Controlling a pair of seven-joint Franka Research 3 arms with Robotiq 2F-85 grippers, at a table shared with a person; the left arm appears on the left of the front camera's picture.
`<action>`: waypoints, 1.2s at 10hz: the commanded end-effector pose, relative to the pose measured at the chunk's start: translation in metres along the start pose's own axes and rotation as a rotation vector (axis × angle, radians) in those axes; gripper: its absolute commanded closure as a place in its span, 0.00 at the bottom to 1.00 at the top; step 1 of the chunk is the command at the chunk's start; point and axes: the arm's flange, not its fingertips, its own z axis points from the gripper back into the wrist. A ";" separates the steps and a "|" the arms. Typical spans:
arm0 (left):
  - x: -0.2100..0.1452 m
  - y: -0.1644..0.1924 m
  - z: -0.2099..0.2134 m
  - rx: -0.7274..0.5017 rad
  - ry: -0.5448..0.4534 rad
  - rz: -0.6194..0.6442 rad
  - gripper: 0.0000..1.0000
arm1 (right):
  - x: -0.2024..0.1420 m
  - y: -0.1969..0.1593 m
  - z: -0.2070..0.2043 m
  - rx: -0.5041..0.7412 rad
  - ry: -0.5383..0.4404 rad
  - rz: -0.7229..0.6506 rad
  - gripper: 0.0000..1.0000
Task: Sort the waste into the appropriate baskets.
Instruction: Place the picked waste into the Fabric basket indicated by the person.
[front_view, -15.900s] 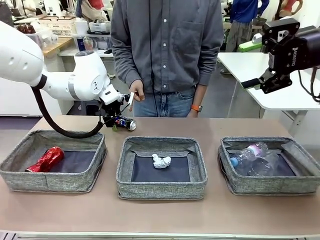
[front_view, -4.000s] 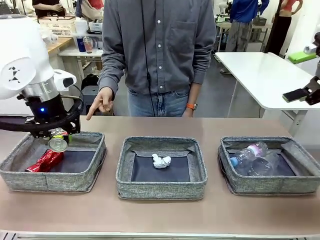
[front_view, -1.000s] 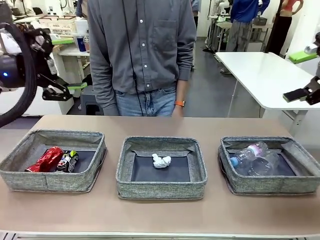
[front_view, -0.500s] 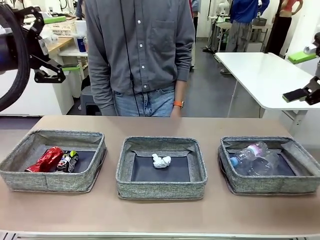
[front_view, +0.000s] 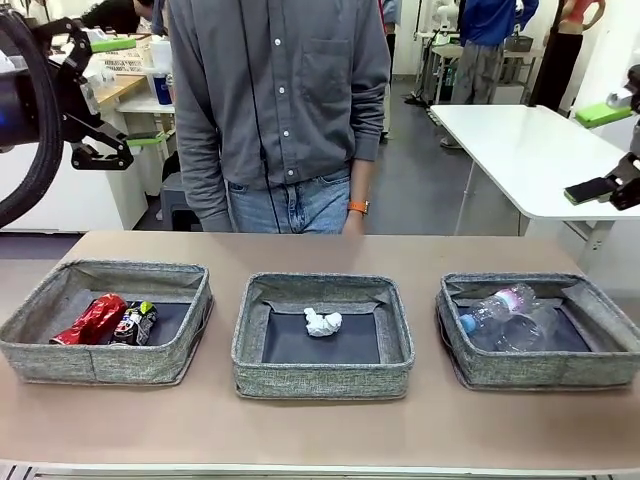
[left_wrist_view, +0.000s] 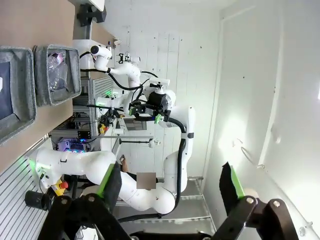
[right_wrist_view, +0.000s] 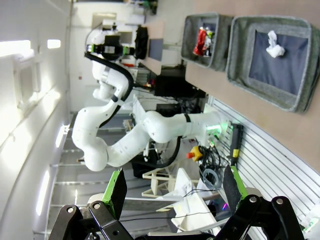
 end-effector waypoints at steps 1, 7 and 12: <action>-0.002 -0.002 -0.002 -0.020 -0.011 0.010 0.00 | 0.002 0.002 -0.001 0.003 -0.013 0.007 0.00; -0.002 -0.002 -0.002 -0.020 -0.011 0.010 0.00 | 0.002 0.002 -0.001 0.003 -0.013 0.007 0.00; -0.002 -0.002 -0.002 -0.020 -0.011 0.010 0.00 | 0.002 0.002 -0.001 0.003 -0.013 0.007 0.00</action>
